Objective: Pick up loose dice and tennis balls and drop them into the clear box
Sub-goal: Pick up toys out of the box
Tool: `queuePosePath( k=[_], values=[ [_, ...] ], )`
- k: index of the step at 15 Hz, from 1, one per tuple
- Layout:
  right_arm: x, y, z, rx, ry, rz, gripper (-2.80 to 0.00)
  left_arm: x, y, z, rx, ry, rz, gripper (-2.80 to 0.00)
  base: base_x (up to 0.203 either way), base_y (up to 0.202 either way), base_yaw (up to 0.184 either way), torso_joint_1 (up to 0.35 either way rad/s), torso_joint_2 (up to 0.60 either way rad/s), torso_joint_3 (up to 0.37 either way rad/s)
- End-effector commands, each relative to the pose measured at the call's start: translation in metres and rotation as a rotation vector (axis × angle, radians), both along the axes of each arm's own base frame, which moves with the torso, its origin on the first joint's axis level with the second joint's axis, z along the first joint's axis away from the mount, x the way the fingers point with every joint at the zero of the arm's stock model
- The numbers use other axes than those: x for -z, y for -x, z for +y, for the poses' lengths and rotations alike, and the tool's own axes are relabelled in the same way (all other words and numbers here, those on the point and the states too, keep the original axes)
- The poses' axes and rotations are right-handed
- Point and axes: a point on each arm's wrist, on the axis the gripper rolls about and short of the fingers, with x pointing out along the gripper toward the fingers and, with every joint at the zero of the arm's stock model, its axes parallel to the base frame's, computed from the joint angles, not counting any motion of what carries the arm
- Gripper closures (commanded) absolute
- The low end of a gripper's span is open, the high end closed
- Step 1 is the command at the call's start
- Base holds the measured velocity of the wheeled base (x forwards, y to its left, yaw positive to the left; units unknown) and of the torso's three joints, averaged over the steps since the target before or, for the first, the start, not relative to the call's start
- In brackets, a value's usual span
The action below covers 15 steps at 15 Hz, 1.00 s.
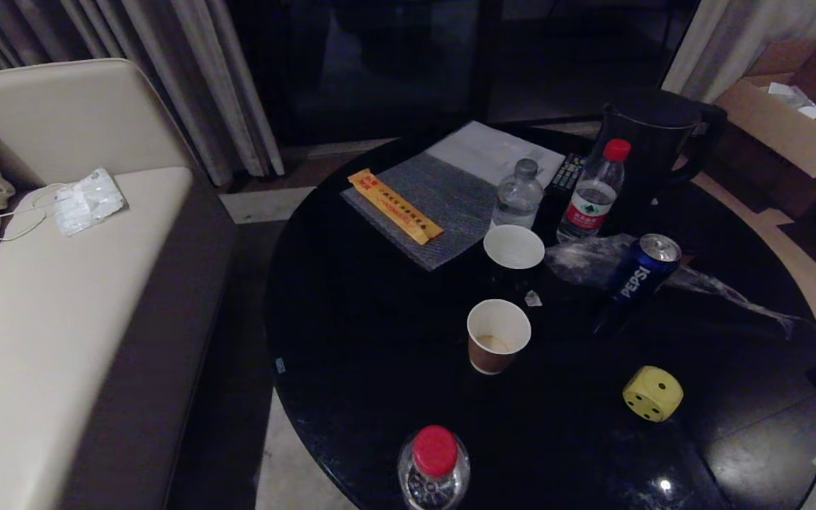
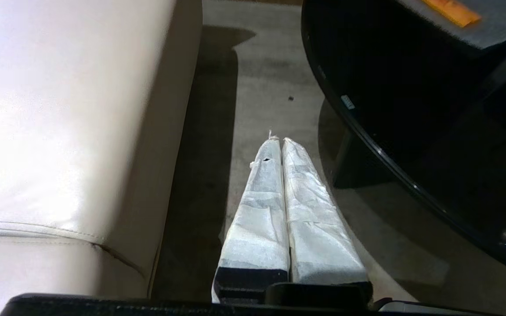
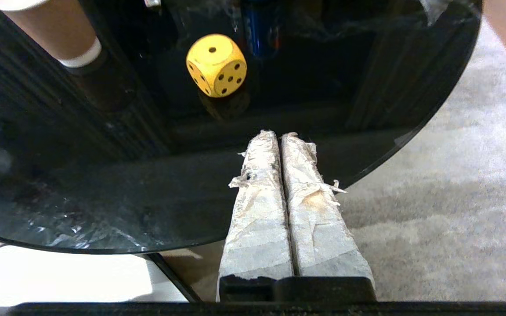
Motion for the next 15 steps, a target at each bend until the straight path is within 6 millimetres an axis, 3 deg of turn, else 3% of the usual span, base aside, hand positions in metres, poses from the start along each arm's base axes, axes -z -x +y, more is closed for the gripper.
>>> queuePosePath(
  k=[1, 10, 13, 15],
  values=[
    [0.0, 0.0, 0.0, -0.001, 0.002, 0.001, 0.0, 0.0, 0.0, 0.0, -0.001, 0.001, 0.003, 0.0, 0.0, 0.0, 0.0, 0.007, 0.01, -0.193],
    [-0.001, 0.0, 0.0, -0.025, 0.048, 0.003, 0.0, 0.0, 0.0, 0.0, 0.001, 0.0, 0.003, 0.0, 0.0, 0.0, 0.0, 0.0, 0.0, -0.035],
    [-0.031, -0.005, 0.001, -0.048, 0.04, 0.053, 0.0, 0.0, 0.0, 0.0, 0.001, 0.0, 0.002, 0.0, 0.0, 0.0, 0.0, 0.0, 0.0, 0.0],
    [-0.052, -0.019, 0.001, -0.077, 0.011, 0.143, 0.0, 0.0, 0.0, 0.0, 0.001, 0.0, 0.0, 0.0, 0.0, 0.0, 0.0, 0.0, 0.0, 0.0]
  ],
)
